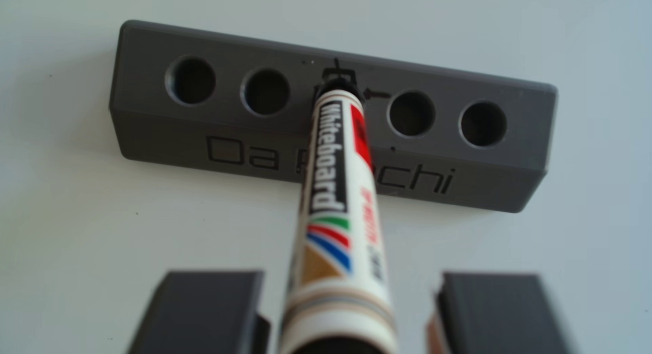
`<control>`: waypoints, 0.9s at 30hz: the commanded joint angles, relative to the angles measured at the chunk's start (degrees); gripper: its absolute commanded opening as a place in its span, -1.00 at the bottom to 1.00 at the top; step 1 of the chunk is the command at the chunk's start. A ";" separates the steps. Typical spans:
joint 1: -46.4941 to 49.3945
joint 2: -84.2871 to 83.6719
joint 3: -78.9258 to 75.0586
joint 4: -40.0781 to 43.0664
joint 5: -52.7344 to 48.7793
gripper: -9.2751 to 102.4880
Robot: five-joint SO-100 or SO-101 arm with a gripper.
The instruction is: Draw a face
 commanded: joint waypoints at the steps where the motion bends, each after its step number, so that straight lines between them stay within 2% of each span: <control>1: -0.09 1.76 -0.97 -0.70 -0.53 0.51; 27: -1.76 0.18 -1.05 -2.37 -0.53 0.49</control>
